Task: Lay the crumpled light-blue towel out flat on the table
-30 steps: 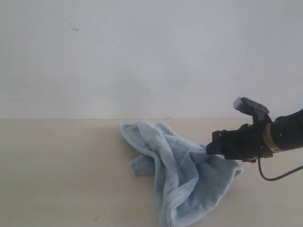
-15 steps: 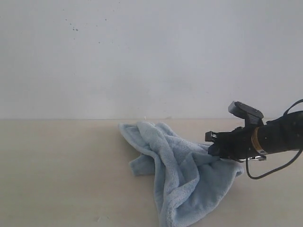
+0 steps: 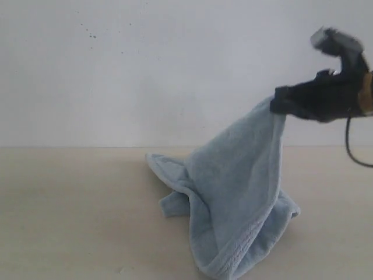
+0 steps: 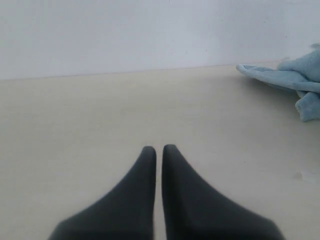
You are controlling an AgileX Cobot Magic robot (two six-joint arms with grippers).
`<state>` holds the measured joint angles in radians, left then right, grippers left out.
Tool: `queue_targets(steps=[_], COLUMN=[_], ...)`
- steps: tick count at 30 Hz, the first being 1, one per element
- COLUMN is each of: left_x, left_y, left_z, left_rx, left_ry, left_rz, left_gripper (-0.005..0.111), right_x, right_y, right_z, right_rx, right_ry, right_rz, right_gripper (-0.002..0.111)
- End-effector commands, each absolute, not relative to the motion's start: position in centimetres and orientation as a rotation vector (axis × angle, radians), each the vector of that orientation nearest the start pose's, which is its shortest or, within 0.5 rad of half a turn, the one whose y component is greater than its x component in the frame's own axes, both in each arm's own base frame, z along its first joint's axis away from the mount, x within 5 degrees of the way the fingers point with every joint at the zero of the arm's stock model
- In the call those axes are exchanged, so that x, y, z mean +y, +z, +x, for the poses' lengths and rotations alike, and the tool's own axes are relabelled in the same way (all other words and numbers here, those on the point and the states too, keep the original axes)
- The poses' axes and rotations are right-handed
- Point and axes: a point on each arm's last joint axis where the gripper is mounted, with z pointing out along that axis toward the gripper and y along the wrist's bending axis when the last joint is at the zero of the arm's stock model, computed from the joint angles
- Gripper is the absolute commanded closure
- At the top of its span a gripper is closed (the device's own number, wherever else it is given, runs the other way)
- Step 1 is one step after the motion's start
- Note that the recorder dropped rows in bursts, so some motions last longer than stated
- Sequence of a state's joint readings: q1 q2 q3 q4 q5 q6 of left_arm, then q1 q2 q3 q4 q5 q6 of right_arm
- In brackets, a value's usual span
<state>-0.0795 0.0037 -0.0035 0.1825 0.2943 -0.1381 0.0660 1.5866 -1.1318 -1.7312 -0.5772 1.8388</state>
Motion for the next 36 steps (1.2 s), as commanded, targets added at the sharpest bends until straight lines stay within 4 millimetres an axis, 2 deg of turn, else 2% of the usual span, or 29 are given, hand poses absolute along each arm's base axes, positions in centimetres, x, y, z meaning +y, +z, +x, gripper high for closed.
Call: queue_targets(steps=[1, 2, 3, 5, 7, 9, 12, 18, 36], left_x=[0.0, 0.0, 0.0, 0.0, 0.0, 0.0, 0.0, 0.0, 0.0], left_y=[18.8, 18.8, 18.8, 18.8, 18.8, 18.8, 18.8, 18.8, 19.1], left_z=[5.5, 5.5, 5.5, 5.5, 5.5, 5.5, 5.5, 5.5, 5.5], left_rx=[1.764, 1.764, 1.764, 1.764, 1.764, 1.764, 1.764, 1.764, 1.726], left_ry=[0.015, 0.015, 0.015, 0.015, 0.015, 0.015, 0.015, 0.015, 0.009], left_rz=[0.066, 0.066, 0.066, 0.066, 0.066, 0.066, 0.066, 0.066, 0.062], left_gripper=[0.103, 0.103, 0.103, 0.103, 0.103, 0.103, 0.103, 0.103, 0.103], right_x=[4.6, 4.3, 3.8, 3.1, 2.9, 2.8, 2.4, 2.3, 2.9], right_y=[37.6, 38.5, 40.6, 42.6, 43.5, 43.2, 41.7, 41.9, 41.7], right_z=[29.8, 29.0, 27.1, 24.9, 23.6, 23.2, 23.3, 23.1, 22.8], right_rx=[1.793, 1.765, 1.699, 1.632, 1.612, 1.623, 1.657, 1.645, 1.669], right_ry=[0.602, 0.591, 0.561, 0.536, 0.576, 0.592, 0.566, 0.543, 0.642], right_rz=[-0.318, -0.318, -0.303, -0.258, -0.229, -0.225, -0.171, -0.163, -0.164], right_gripper=[0.105, 0.105, 0.105, 0.105, 0.105, 0.105, 0.105, 0.105, 0.105])
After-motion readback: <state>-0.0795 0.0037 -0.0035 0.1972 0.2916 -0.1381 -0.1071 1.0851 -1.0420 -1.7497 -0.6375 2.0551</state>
